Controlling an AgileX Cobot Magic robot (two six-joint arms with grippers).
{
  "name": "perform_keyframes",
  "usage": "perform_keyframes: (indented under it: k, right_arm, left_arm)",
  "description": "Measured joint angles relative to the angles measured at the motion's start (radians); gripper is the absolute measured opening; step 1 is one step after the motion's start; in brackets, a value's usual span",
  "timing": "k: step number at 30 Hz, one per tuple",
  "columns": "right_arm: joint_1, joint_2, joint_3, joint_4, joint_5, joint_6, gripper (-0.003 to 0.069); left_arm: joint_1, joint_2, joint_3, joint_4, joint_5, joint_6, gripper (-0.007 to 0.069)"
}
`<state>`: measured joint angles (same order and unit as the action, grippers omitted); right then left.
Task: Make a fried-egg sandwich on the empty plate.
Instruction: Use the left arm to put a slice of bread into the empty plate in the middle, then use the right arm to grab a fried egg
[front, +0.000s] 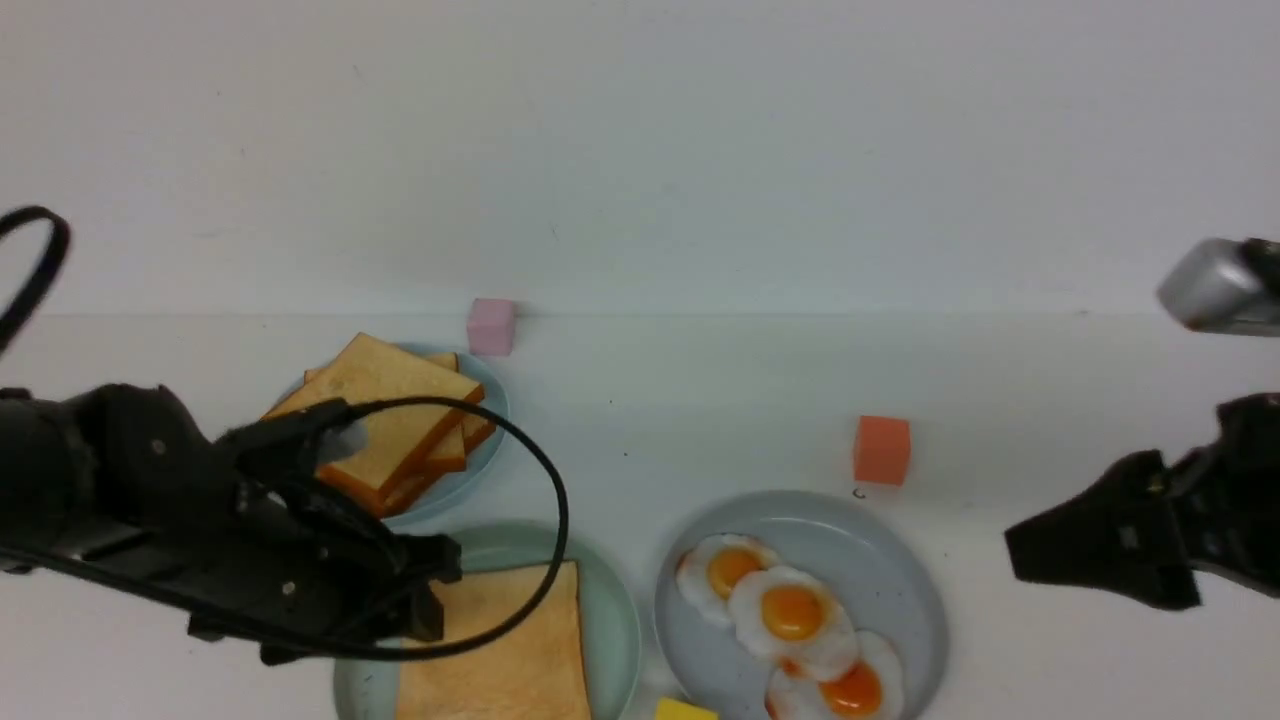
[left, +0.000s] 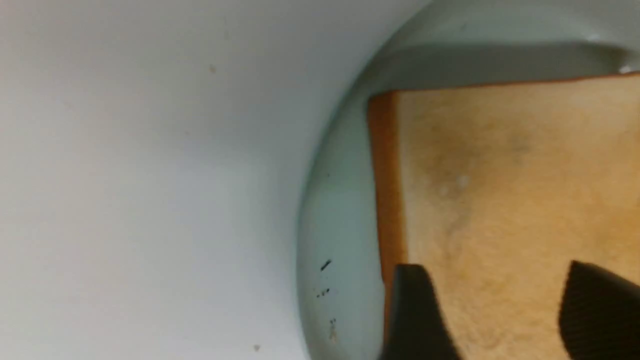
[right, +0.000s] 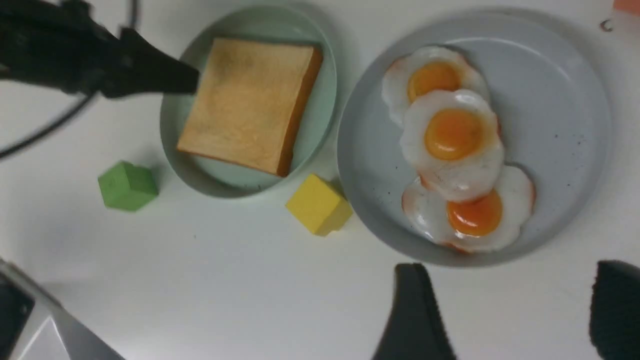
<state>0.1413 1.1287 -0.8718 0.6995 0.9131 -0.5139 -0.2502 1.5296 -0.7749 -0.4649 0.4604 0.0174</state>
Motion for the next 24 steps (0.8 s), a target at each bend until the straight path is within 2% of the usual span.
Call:
perform_keyframes:
  k: [4, 9, 13, 19, 24]
  right_arm:
    - [0.024, 0.108, -0.047, 0.043, -0.003, -0.091, 0.0488]
    - [0.087, 0.257, -0.098, 0.037, -0.045, -0.123, 0.0489]
    - [0.097, 0.406, -0.163, 0.009, -0.058, -0.12, 0.0489]
    - [0.097, 0.662, -0.313, -0.004, -0.003, -0.117, 0.0489]
    - [0.097, 0.789, -0.424, -0.009, 0.026, -0.117, 0.0489]
  left_arm:
    - [0.0, -0.113, -0.055, 0.131, 0.093, -0.043, 0.0512]
    - [0.0, -0.259, -0.138, 0.187, 0.219, -0.017, 0.0514]
    - [0.0, -0.383, -0.143, 0.125, 0.298, 0.098, 0.0449]
    - [0.0, -0.574, -0.046, -0.05, 0.417, 0.378, 0.0193]
    - [0.0, -0.659, 0.043, -0.122, 0.432, 0.464, 0.0064]
